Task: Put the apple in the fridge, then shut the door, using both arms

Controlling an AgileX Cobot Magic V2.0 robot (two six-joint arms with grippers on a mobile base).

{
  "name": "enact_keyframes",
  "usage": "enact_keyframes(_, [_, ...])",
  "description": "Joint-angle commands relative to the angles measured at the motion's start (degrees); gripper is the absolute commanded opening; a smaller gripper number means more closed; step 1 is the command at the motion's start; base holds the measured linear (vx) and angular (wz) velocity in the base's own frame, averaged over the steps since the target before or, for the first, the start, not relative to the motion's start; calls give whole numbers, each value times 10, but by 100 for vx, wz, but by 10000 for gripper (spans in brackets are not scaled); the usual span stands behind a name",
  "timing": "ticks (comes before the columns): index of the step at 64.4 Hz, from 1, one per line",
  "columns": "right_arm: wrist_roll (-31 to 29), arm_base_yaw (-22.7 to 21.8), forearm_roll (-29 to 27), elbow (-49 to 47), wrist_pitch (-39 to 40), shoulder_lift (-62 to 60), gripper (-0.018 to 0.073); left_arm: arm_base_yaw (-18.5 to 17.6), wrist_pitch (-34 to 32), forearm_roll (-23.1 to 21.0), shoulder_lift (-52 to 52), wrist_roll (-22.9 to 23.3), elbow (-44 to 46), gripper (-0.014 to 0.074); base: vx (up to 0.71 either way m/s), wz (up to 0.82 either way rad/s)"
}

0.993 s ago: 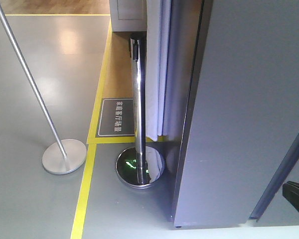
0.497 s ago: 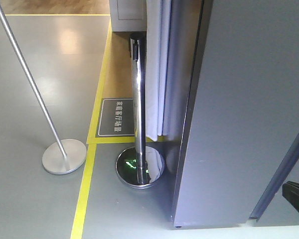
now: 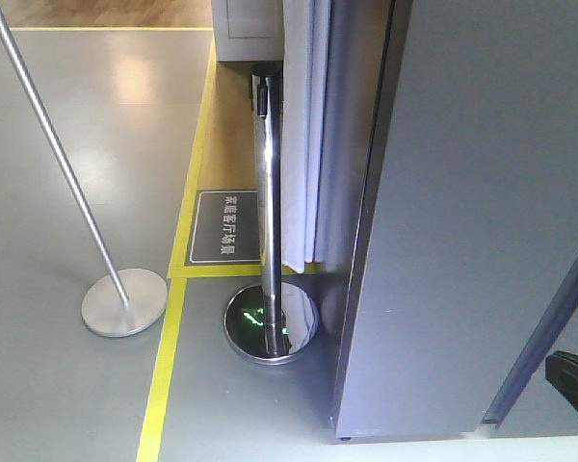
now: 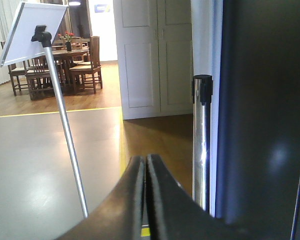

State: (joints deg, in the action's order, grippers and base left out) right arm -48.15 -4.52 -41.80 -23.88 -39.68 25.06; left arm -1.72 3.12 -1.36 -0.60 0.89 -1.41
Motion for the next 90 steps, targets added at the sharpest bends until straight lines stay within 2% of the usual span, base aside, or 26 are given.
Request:
enact_keyframes(1, [-3,-1,-18,-15,25,1,-6,1,-35,-1,-10,1,10,-8,0,0])
enact_keyframes(13, [-3,-1,-18,-15,25,1,-6,1,14,-1,-10,1,10,-7,0,0])
enact_keyframes(24, [-3,-1,-18,-15,25,1,-6,1,23,-1,-10,1,10,-7,0,0])
enact_keyframes(38, [-3,-1,-18,-15,25,1,-6,1,24,0,-10,-1,10,-8,0,0])
enact_keyframes(51, [-3,-1,-18,-15,25,1,-6,1,-22,0,-10,-1,10,-8,0,0])
enact_keyframes(90, [-3,-1,-18,-15,25,1,-6,1,-19,-1,-9,-1,10,-7,0,0])
